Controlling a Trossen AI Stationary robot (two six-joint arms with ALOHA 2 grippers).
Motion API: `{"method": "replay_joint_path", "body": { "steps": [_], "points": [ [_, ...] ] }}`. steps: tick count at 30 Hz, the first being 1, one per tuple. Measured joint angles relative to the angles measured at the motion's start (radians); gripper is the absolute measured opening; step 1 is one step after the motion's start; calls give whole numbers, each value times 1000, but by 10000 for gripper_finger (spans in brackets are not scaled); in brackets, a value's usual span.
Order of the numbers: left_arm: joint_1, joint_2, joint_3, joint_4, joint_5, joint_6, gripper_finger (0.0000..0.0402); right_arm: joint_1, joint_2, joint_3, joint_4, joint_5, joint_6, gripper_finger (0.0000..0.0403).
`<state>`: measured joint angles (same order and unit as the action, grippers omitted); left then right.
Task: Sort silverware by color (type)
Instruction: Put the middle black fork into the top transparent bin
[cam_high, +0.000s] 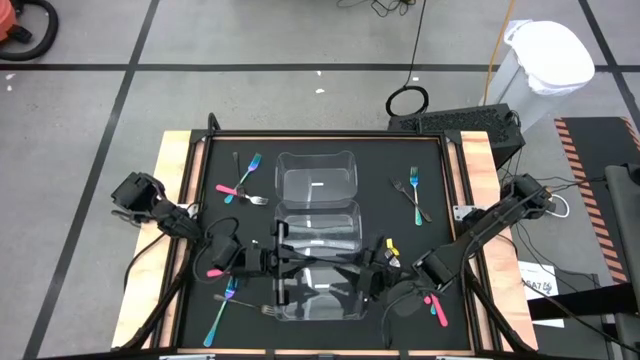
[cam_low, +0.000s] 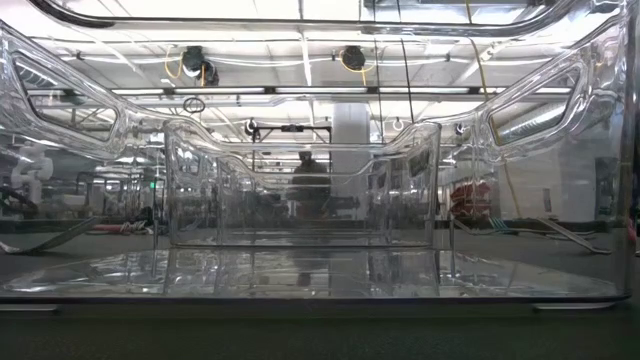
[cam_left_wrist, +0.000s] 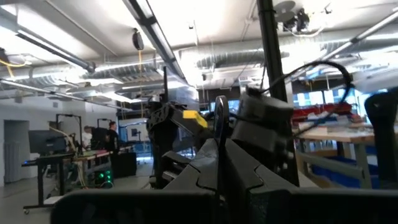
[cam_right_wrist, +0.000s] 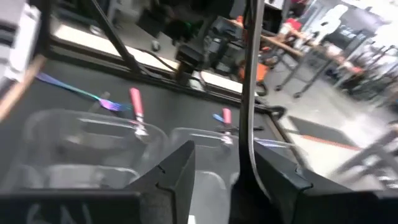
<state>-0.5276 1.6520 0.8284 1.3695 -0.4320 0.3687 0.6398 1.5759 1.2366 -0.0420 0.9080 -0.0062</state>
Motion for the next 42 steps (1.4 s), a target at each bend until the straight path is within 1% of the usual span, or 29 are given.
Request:
{"method": "replay_joint_path", "body": {
  "steps": [6,11,14,18,23,25,28,31,42],
  "points": [
    [4,0,0,-3,70,2,4,3,-19,0,-74,-48,94,143],
    [5,-2,0,-22,92,5,4,3,-19,0,-131,-58,119,148],
    [9,-2,0,-32,121,5,4,2,-19,0,-135,-104,126,144],
    [22,-19,0,-88,151,-22,4,2,-19,0,-135,-155,126,135],
    [41,-62,0,-189,220,-69,4,2,-19,0,-135,-158,126,124],
    [45,-79,0,-220,245,-72,4,2,-19,0,-135,-166,126,118],
    [43,-91,0,-248,249,-73,4,2,-19,0,-134,-209,127,104],
    [43,-95,0,-257,250,-75,4,2,-19,0,-135,-229,126,89],
    [43,-95,0,-261,254,-72,4,-2,-19,0,-135,-215,127,21]
  ]
}}
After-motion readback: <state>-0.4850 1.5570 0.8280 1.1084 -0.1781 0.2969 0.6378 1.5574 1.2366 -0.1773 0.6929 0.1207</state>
